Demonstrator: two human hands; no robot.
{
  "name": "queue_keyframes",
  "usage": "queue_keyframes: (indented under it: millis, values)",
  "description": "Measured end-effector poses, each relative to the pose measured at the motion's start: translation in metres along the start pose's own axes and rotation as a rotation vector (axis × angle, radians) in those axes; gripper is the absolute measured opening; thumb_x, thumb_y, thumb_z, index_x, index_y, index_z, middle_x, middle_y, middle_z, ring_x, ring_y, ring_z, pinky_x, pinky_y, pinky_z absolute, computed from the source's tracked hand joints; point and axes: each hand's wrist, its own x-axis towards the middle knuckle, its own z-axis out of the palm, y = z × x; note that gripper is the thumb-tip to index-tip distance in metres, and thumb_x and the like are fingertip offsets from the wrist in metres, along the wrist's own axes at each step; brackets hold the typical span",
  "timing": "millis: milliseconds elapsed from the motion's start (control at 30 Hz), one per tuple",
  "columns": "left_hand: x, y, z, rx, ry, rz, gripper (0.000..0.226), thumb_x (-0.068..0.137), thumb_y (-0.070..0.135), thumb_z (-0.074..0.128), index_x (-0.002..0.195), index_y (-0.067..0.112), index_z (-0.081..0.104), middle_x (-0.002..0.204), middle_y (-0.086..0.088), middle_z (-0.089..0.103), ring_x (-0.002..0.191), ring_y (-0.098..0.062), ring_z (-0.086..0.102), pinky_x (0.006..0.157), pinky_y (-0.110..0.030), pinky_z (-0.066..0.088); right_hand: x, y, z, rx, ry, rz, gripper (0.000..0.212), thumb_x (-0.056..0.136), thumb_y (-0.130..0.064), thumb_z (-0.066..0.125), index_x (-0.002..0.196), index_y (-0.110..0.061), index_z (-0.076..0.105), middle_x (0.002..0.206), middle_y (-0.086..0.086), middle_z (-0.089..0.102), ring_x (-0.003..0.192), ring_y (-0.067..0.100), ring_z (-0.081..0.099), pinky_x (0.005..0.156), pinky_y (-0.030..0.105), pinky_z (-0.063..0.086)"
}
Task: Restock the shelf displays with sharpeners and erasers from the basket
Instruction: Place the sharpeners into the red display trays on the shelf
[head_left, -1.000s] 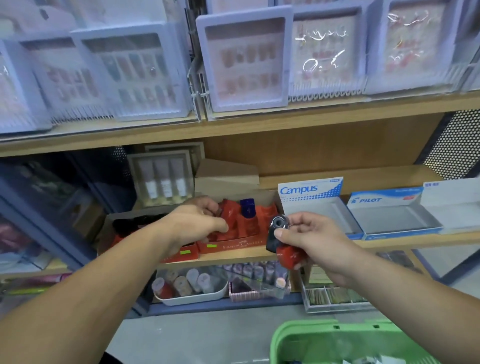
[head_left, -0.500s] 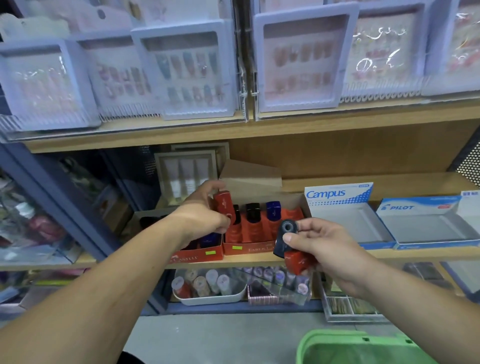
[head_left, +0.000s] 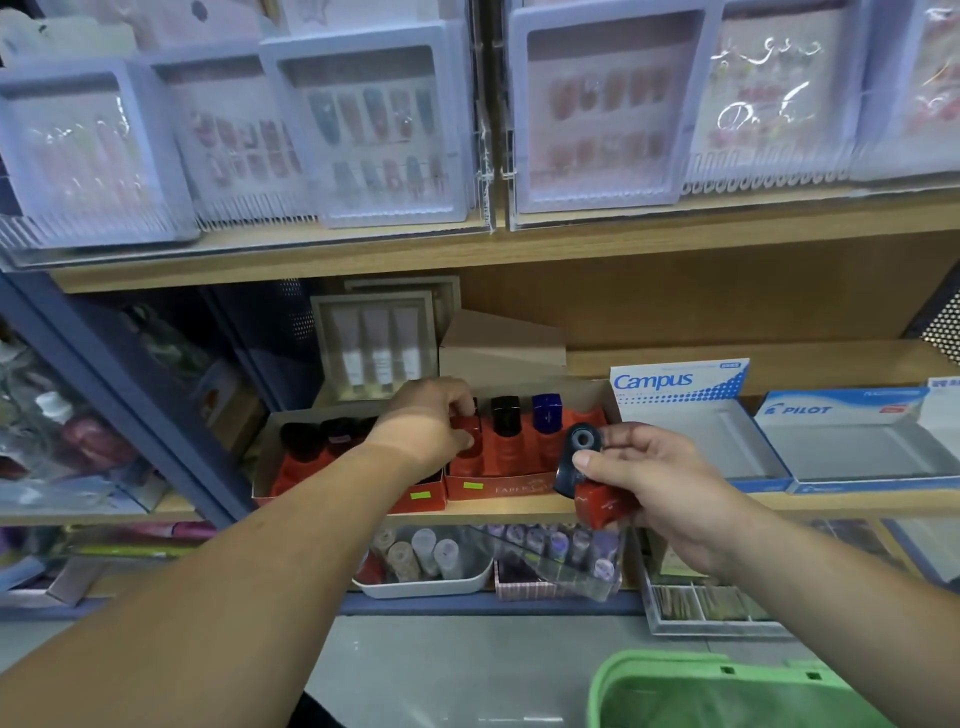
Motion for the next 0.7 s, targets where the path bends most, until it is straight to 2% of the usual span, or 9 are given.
queue_keyframes:
  millis: [100, 200, 267, 367, 433, 533, 633, 700]
  values:
    - [0.001, 0.012, -0.004, 0.207, -0.039, 0.025, 0.018, 0.088, 0.025, 0.078, 0.104, 0.029, 0.071, 0.120, 0.006, 0.052, 0.106, -0.018, 0.057, 0.091, -0.033, 0.052, -0.002, -0.001, -0.003, 0.008, -0.018, 0.001, 0.029, 0.087, -0.011, 0.078, 0.114, -0.007, 0.067, 0.099, 0.018, 0.077, 0.078, 0.028, 0.074, 0.054, 0.036, 0.056]
    - [0.001, 0.035, -0.008, 0.437, 0.003, 0.060, 0.016, 0.090, 0.040, 0.070, 0.102, 0.029, 0.071, 0.120, 0.003, 0.053, 0.109, -0.022, 0.054, 0.091, -0.039, 0.054, -0.002, -0.003, -0.010, 0.017, -0.025, -0.009, 0.029, 0.088, -0.010, 0.078, 0.114, -0.006, 0.067, 0.099, 0.018, 0.077, 0.075, 0.029, 0.074, 0.057, 0.038, 0.054]
    - [0.006, 0.049, -0.001, 0.388, 0.069, 0.165, 0.025, 0.093, 0.042, 0.065, 0.115, 0.029, 0.068, 0.127, 0.005, 0.056, 0.119, -0.023, 0.051, 0.097, -0.040, 0.050, -0.002, -0.004, -0.016, 0.030, -0.022, -0.023, 0.028, 0.088, -0.011, 0.077, 0.115, -0.007, 0.068, 0.097, 0.017, 0.077, 0.074, 0.028, 0.073, 0.058, 0.038, 0.054]
    - [0.011, 0.068, 0.017, 0.199, 0.024, 0.246, 0.035, 0.093, 0.036, 0.070, 0.127, 0.032, 0.063, 0.129, 0.007, 0.061, 0.120, -0.021, 0.055, 0.099, -0.039, 0.050, -0.002, -0.005, -0.022, 0.060, -0.021, -0.032, 0.027, 0.089, -0.012, 0.076, 0.115, -0.008, 0.069, 0.095, 0.018, 0.076, 0.072, 0.027, 0.070, 0.057, 0.037, 0.052]
    - [0.017, 0.075, 0.030, 0.167, -0.004, 0.230, 0.036, 0.090, 0.033, 0.074, 0.124, 0.034, 0.064, 0.123, 0.007, 0.064, 0.114, -0.021, 0.059, 0.094, -0.039, 0.052, -0.002, -0.006, -0.026, 0.071, -0.028, -0.032, 0.026, 0.091, -0.013, 0.075, 0.116, -0.010, 0.069, 0.091, 0.015, 0.075, 0.068, 0.026, 0.069, 0.054, 0.036, 0.051]
    - [0.026, 0.078, 0.040, 0.245, 0.020, 0.207, 0.029, 0.088, 0.029, 0.075, 0.116, 0.030, 0.067, 0.116, 0.004, 0.060, 0.110, -0.021, 0.054, 0.092, -0.043, 0.051, 0.000, -0.005, -0.029, 0.077, -0.033, -0.028, 0.028, 0.092, -0.015, 0.074, 0.118, -0.013, 0.068, 0.090, 0.012, 0.074, 0.069, 0.026, 0.069, 0.054, 0.035, 0.050]
    - [0.032, 0.078, 0.044, 0.219, 0.019, 0.176, 0.014, 0.090, 0.025, 0.072, 0.102, 0.031, 0.067, 0.109, 0.006, 0.060, 0.106, -0.021, 0.055, 0.090, -0.042, 0.050, 0.004, 0.000, -0.029, 0.059, -0.019, -0.019, 0.029, 0.092, -0.015, 0.075, 0.120, -0.015, 0.067, 0.099, 0.009, 0.073, 0.070, 0.024, 0.071, 0.054, 0.036, 0.054]
    - [0.033, 0.076, 0.041, 0.145, 0.001, 0.165, 0.011, 0.093, 0.025, 0.068, 0.101, 0.032, 0.065, 0.107, 0.007, 0.064, 0.100, -0.020, 0.059, 0.088, -0.040, 0.052, 0.008, 0.005, -0.030, 0.038, -0.010, -0.009, 0.026, 0.092, -0.016, 0.075, 0.117, -0.016, 0.068, 0.107, 0.008, 0.075, 0.072, 0.024, 0.074, 0.055, 0.037, 0.055]
